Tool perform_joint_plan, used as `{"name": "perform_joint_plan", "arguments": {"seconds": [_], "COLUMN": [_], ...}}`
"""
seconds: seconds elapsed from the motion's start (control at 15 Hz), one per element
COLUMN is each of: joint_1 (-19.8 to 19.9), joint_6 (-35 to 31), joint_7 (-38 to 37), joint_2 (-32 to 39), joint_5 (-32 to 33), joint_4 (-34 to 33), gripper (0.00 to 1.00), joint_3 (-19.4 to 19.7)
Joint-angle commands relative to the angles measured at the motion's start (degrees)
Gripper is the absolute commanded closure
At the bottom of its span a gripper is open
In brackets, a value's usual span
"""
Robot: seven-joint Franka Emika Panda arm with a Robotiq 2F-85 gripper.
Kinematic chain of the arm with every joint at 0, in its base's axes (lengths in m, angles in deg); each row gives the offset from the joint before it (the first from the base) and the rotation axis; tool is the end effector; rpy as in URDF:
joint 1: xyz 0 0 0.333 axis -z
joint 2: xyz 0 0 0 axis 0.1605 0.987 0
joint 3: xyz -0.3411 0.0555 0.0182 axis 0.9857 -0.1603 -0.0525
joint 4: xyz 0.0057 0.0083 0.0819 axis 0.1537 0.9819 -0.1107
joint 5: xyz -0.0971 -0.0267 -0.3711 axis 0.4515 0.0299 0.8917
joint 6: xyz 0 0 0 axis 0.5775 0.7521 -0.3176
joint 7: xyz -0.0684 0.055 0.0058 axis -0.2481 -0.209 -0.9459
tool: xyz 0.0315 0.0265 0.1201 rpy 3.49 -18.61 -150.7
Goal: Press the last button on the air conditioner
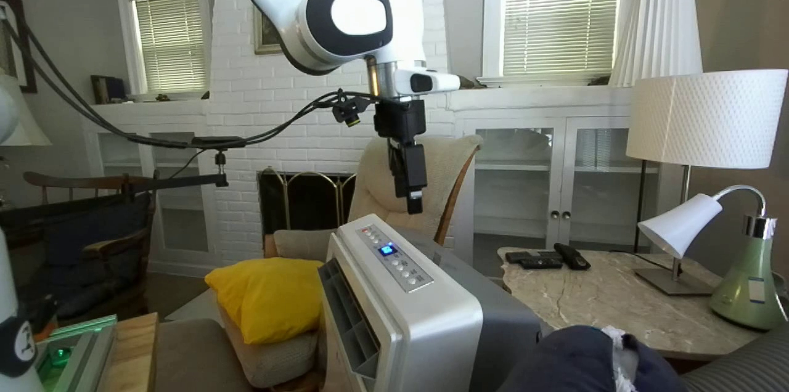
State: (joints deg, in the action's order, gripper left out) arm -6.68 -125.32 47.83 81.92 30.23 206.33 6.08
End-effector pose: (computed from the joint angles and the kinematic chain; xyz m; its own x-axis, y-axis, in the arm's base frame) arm 0.4795 -0.0190 0.3653 0.9166 -0.3844 0.1102 -0.3821 -0.9232 -0.0426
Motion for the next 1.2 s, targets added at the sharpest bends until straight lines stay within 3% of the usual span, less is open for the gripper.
{"name": "perform_joint_plan", "arguments": {"seconds": [0.0,0.4,0.53,0.6,0.67,1.13], "joint_1": [-0.13,-0.25,-0.01,0.15,0.27,1.54], "joint_6": [-0.91,-0.51,-0.74,-0.82,-0.65,-0.95], "joint_7": [0.03,-2.1,-2.63,-3.0,-3.13,-4.92], "joint_2": [0.4,-0.9,-0.95,-0.94,-0.97,-0.38], "joint_5": [-0.01,1.08,1.96,2.12,2.4,5.2], "joint_4": [-0.08,-0.29,-0.46,-0.49,-0.51,-0.2], "gripper": [0.0,0.0,0.05,0.26,0.29,0.79], "joint_3": [0.33,0.03,0.05,0.12,0.15,0.78]}}
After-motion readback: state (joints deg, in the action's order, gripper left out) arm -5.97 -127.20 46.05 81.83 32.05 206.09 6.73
